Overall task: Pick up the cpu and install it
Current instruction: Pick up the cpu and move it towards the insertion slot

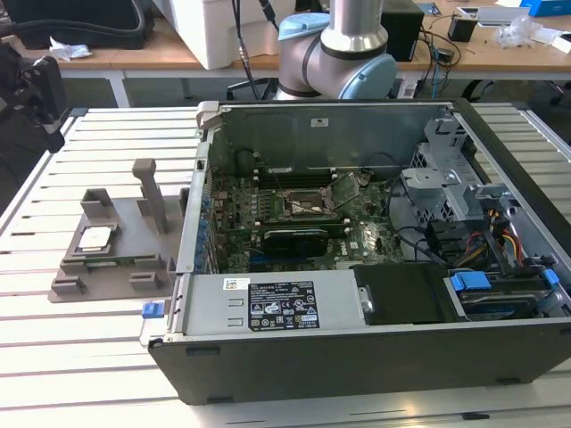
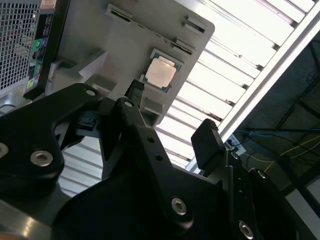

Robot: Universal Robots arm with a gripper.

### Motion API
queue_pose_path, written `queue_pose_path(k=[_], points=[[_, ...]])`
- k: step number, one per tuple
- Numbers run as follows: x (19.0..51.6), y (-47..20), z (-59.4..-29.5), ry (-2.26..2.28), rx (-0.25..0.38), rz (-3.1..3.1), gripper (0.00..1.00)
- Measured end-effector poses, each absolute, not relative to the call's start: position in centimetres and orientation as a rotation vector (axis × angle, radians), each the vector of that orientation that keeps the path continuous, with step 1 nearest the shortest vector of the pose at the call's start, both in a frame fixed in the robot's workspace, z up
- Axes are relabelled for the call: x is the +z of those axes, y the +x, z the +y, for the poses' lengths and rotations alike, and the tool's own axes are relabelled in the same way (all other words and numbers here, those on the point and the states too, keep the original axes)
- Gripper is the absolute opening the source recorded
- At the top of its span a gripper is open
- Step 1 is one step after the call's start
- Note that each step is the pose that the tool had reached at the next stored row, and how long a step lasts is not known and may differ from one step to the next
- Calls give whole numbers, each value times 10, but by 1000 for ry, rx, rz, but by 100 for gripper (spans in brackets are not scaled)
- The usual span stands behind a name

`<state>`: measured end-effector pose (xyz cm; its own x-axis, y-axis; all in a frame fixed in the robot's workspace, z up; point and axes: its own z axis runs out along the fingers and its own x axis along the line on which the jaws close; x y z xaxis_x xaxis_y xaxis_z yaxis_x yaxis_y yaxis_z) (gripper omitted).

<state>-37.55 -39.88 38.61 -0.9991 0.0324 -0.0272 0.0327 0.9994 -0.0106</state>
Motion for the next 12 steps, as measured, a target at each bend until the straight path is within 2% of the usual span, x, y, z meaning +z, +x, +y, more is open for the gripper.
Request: queue_pose_path(k=[12], points=[[369, -375, -399, 51, -17, 3114, 66]])
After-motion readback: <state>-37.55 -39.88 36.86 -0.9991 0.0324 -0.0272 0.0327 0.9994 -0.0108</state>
